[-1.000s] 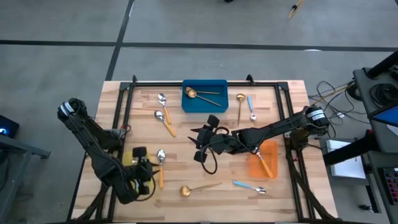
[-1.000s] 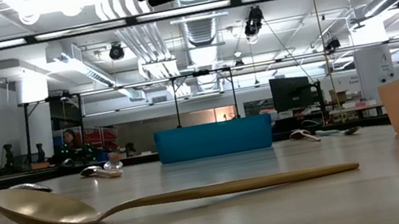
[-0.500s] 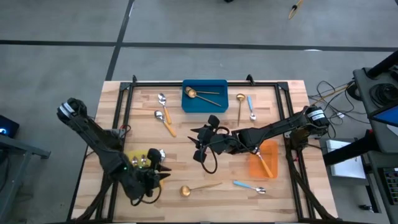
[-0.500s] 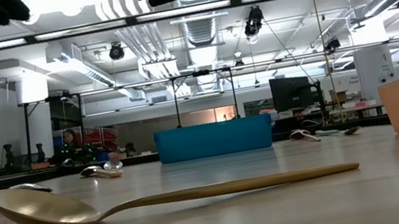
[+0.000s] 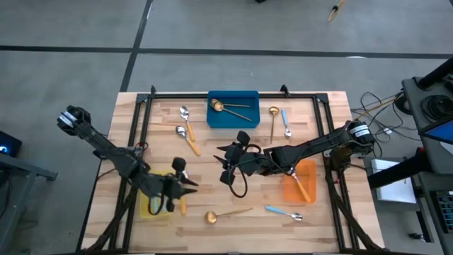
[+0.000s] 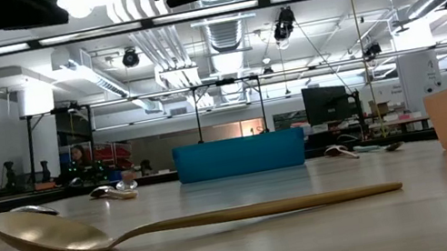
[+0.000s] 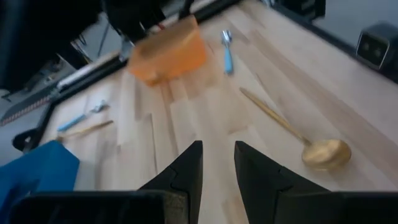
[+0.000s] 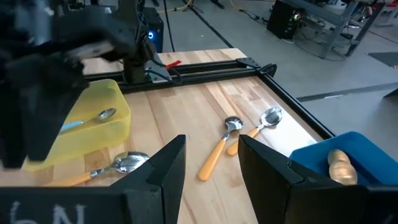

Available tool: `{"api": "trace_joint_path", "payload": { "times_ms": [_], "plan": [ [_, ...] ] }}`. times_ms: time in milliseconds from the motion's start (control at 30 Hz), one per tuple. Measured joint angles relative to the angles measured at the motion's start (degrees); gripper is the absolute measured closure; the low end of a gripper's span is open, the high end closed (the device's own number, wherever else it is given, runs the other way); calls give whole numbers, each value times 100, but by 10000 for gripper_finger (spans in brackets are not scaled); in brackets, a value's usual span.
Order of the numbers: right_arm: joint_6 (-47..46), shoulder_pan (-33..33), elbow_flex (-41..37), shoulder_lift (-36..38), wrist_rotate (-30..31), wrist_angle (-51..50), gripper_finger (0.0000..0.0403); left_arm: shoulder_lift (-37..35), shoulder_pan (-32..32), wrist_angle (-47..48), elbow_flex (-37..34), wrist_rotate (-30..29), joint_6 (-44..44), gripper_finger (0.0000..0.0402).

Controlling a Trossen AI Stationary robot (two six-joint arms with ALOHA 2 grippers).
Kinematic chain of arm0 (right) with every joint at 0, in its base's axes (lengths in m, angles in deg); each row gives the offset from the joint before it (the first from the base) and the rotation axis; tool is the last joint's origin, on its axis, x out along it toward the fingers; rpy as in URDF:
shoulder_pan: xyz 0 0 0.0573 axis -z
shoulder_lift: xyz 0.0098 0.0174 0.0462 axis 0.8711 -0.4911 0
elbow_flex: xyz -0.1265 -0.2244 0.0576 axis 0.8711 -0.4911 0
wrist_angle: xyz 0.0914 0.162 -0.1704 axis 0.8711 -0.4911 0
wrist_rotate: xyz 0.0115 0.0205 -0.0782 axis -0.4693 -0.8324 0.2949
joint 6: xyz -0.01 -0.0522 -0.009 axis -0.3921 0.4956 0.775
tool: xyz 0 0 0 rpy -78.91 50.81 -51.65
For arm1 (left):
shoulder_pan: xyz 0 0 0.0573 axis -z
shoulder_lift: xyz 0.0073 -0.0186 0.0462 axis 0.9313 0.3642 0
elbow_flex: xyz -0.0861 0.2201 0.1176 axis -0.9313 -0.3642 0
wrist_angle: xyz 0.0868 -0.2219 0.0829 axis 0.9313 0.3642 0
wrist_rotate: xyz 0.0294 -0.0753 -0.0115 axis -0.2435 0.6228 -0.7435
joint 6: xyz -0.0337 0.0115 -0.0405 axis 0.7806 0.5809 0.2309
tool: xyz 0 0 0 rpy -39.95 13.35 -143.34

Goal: Sort silverware by color (type)
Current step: Put the orange spoon into the orange bin

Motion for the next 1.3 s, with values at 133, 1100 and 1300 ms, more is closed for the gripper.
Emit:
{"api": "trace_joint_path", "payload": {
  "times_ms": [133, 1100, 1300],
  "plan": [
    [-167, 48, 0, -22, -2, 30, 264, -703, -17, -355, -402, -15, -190, 327],
    [272, 852, 229, -579, -1420, 1704, 264, -4495, -28, -725, -1069, -2926, -2100, 327],
    [332, 1006, 1006, -1173, -1650, 1259, 264, -4884, -28, -658, -1085, -3218, -2112, 327]
  ]
}}
